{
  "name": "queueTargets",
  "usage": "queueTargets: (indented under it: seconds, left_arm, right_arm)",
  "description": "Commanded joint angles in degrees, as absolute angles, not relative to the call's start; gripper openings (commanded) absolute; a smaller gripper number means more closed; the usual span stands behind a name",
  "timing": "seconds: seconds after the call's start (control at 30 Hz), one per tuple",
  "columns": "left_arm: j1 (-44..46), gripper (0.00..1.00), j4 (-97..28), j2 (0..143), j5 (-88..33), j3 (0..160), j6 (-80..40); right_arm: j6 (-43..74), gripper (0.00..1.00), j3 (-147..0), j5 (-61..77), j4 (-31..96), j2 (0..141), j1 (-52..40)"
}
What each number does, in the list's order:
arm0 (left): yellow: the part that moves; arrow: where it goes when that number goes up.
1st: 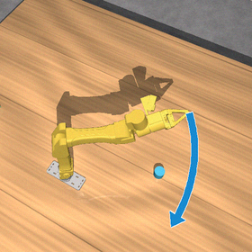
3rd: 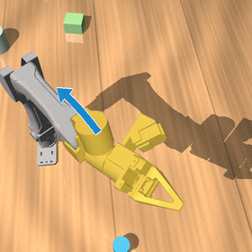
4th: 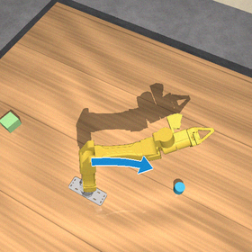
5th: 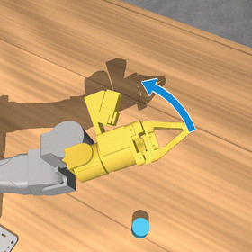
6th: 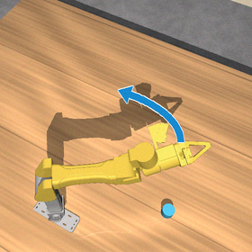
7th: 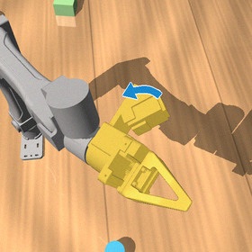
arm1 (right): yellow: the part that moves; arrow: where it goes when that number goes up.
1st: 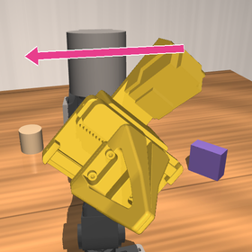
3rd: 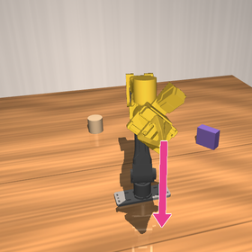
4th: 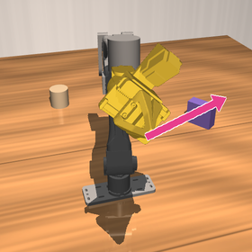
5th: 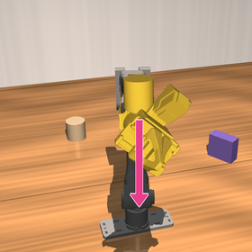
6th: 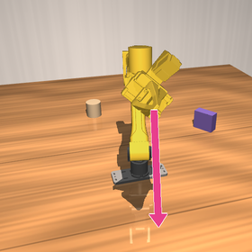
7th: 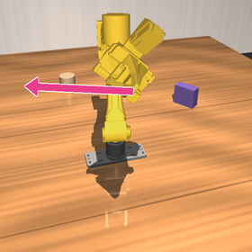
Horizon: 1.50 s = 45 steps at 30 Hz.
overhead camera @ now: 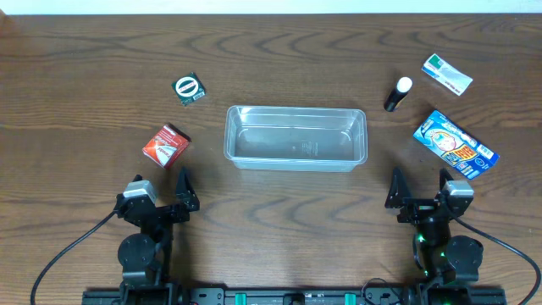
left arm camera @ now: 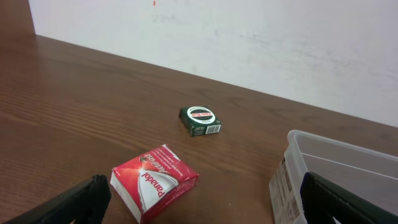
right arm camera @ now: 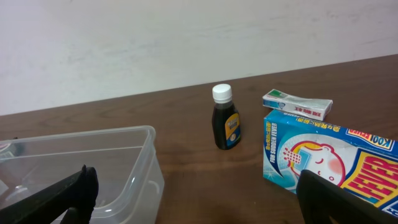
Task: Pack container
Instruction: 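Move the right gripper toward the blue fever-patch box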
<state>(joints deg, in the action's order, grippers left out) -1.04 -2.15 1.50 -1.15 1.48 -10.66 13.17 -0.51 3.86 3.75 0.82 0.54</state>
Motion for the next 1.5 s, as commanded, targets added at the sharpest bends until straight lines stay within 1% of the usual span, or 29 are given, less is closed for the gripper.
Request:
queueTargets:
  seconds: [0.0,1.27,1.37,1.47]
  left_arm:
    - [-1.32,0.98,-4.01,1.48,-0.62,0.23,-10.35]
    - [-1.32,0.98,-4.01,1.48,-0.62,0.23,-10.35]
    - [-1.32,0.98,-4.01,1.48,-0.62,0.23,-10.35]
    - [-1.32,0.98,-4.01,1.48,-0.62,0.23,-10.35]
  right_arm:
    - [12.80,0.99,-0.32,3.25,3.90,0.38,0.19]
    - [12.78,0.99,-0.32,3.25,3.86,0.38,0.19]
    - [12.80,0.99,-0.32,0.64,3.55,0.38,0.21]
    - [12.78,0.99,-0.32,0.99,3.33,0.38,0.21]
